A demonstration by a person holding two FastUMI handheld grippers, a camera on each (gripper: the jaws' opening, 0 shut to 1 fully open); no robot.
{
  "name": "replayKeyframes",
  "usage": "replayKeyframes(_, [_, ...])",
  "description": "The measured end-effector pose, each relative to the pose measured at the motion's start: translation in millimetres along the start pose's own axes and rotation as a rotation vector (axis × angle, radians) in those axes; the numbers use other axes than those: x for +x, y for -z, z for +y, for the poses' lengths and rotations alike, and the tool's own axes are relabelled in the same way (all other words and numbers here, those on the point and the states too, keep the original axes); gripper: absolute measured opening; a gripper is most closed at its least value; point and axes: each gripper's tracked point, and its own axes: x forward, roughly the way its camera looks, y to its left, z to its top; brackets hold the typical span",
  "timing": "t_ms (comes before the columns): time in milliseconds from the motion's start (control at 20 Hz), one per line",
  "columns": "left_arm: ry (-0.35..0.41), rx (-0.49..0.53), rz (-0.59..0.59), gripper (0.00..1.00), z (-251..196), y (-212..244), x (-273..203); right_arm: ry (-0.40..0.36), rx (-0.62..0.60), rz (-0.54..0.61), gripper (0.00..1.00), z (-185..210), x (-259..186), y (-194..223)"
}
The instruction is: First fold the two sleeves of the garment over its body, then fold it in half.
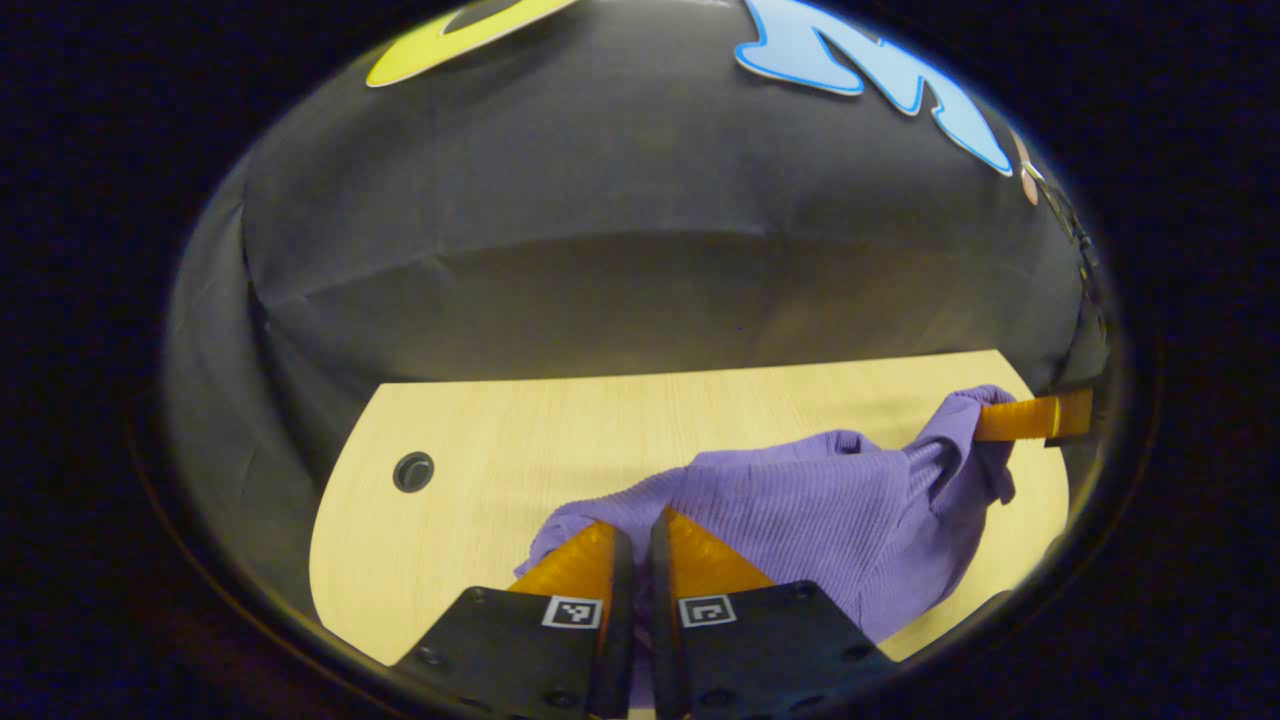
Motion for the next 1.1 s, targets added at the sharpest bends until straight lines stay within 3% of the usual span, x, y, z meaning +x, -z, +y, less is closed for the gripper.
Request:
replayKeyframes(100, [0.009,-0.007,-0.011,0.28,1,-2,-1,-0.029,0.017,-0.007,0.13,5,-4,-4])
replayKeyframes(150, [0.010,-0.007,-0.013,0.37,0,-3,-3,-0.034,0.032,-0.022,0.31,7,3,-7])
replayKeyframes(200, [0.013,-0.003,-0.009,0.48,-1,-2,-4,-0.024,0.039,-0.040,0.42,4,0,-13])
replayKeyframes(250, [0.021,-0.003,-0.004,0.63,-3,-2,-5,-0.035,0.054,-0.055,0.43,7,1,-17])
replayKeyframes(300, [0.028,-0.007,-0.006,0.79,-5,-3,-6,-0.031,0.064,-0.064,0.54,6,-2,-21])
replayKeyframes(400, [0.031,-0.011,-0.013,0.93,-8,-5,-6,-0.024,0.066,-0.064,0.59,2,-4,-21])
replayKeyframes(550, [0.041,-0.017,-0.037,0.95,-15,-13,-13,-0.018,0.025,-0.068,0.52,-1,-12,-19])
replayKeyframes(600, [0.041,-0.016,-0.047,0.95,-16,-16,-18,-0.016,0.005,-0.075,0.59,-2,-16,-19])
replayKeyframes(1100, [0.068,-0.039,-0.158,0.94,-31,-53,-82,-0.050,-0.116,-0.172,0.59,21,-75,-17])
